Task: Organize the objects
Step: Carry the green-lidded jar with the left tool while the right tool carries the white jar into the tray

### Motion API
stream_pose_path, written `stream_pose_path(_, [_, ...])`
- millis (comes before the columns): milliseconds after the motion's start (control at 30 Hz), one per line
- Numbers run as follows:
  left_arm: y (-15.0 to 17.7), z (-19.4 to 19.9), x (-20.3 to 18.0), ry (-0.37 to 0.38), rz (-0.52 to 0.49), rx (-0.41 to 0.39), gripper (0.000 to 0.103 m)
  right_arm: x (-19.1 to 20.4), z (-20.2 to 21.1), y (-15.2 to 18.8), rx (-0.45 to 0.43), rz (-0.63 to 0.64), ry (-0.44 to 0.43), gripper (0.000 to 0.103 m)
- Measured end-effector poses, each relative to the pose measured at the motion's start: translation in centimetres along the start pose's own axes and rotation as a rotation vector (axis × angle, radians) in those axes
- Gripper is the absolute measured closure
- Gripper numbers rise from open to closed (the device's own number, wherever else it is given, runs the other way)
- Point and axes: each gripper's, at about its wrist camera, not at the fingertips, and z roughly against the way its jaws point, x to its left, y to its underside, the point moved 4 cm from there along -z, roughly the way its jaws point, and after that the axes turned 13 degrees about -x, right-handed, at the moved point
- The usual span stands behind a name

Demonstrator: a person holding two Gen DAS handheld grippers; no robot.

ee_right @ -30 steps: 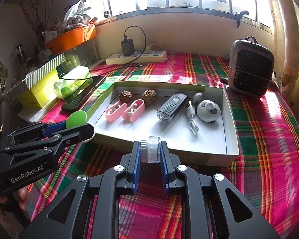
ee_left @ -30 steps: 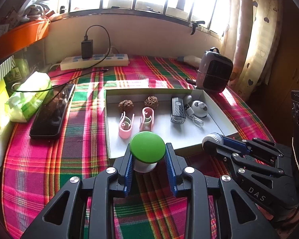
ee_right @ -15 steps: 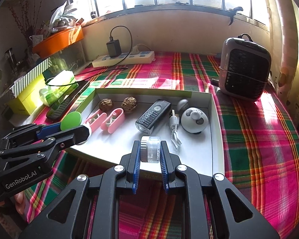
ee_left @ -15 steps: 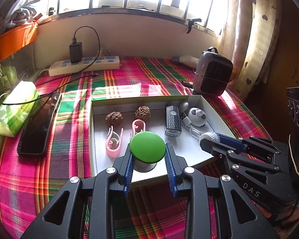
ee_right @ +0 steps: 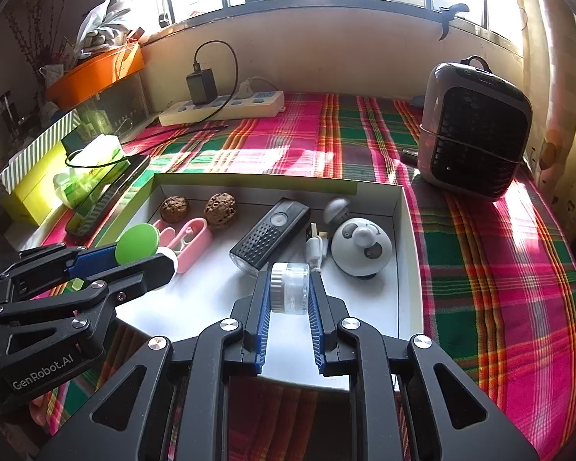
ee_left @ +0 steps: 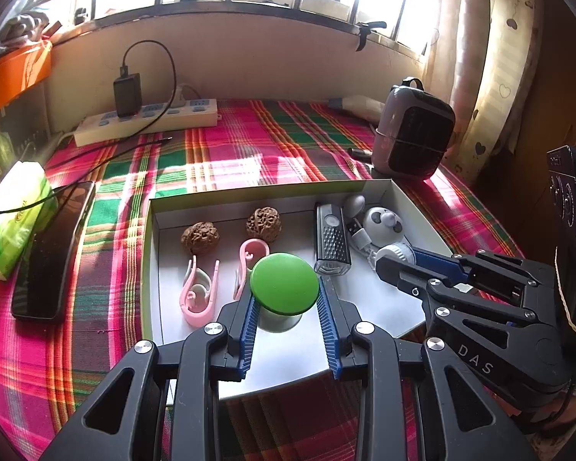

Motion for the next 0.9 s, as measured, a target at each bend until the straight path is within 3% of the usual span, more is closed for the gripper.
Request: stream_pose_path(900, [-0.2, -2.7, -0.9, 0.021, -0.027, 0.016, 0.075, -0.5, -2.6, 0.3, 0.058, 0.002, -0.006, 0.083])
